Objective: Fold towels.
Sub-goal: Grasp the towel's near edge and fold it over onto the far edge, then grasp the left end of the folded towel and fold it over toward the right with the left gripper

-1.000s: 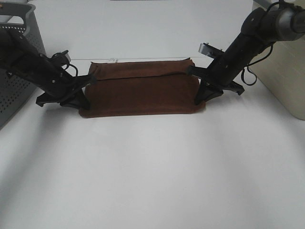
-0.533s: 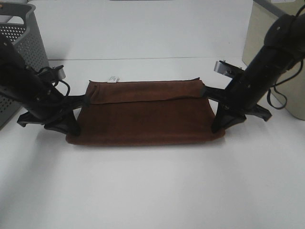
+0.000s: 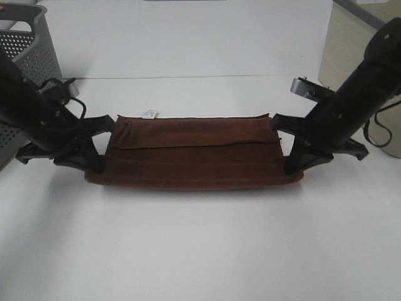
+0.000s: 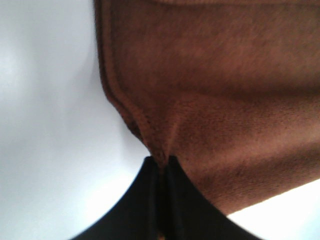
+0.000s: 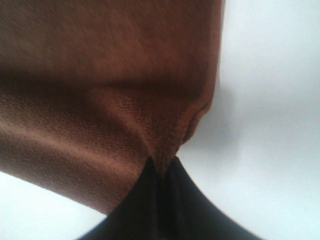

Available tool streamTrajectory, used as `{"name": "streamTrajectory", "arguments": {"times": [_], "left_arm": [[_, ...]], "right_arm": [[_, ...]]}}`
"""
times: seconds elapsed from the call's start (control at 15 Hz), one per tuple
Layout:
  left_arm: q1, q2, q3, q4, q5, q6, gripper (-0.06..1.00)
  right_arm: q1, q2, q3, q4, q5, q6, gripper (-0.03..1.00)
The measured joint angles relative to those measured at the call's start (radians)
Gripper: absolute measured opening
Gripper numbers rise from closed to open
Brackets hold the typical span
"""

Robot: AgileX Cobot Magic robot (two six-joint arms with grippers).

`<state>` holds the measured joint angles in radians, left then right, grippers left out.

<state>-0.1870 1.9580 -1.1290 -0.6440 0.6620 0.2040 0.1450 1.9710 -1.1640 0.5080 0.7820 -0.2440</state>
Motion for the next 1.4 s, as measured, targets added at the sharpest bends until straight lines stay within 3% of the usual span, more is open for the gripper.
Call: {"name": "streamTrajectory", "arguments": {"times": [0.4, 0.67, 0.8, 0.93, 1.0, 1.13, 1.4], "left_arm": [[0.003, 0.111, -0.296, 0.118, -0.019, -0.168, 0.0], [0.003, 0.225, -0.353, 0.13, -0.147, -0.19, 0.01], [0.003, 0.25, -0.357, 0.13, -0.164, -0.19, 0.08], [0.003, 0.253, -0.359, 0.13, -0.164, -0.19, 0.34], [0.003, 0.253, -0.361, 0.131, -0.163, -0.19, 0.54], [0.003, 0.253, -0.361, 0.14, -0.159, -0.19, 0.75], [0.003, 0.257, -0.361, 0.148, -0.157, -0.19, 0.74]], "right_arm": [[0.0, 0.117, -0.307, -0.009, 0.026, 0.002, 0.0], [0.0, 0.24, -0.394, -0.011, -0.029, 0.002, 0.0], [0.0, 0.255, -0.394, -0.01, -0.044, 0.002, 0.03], [0.0, 0.255, -0.396, -0.005, -0.045, 0.002, 0.28], [0.0, 0.255, -0.397, 0.0, -0.034, 0.002, 0.5], [0.0, 0.248, -0.397, 0.001, -0.023, 0.002, 0.76], [0.0, 0.21, -0.397, -0.001, -0.022, 0.002, 0.85]]}}
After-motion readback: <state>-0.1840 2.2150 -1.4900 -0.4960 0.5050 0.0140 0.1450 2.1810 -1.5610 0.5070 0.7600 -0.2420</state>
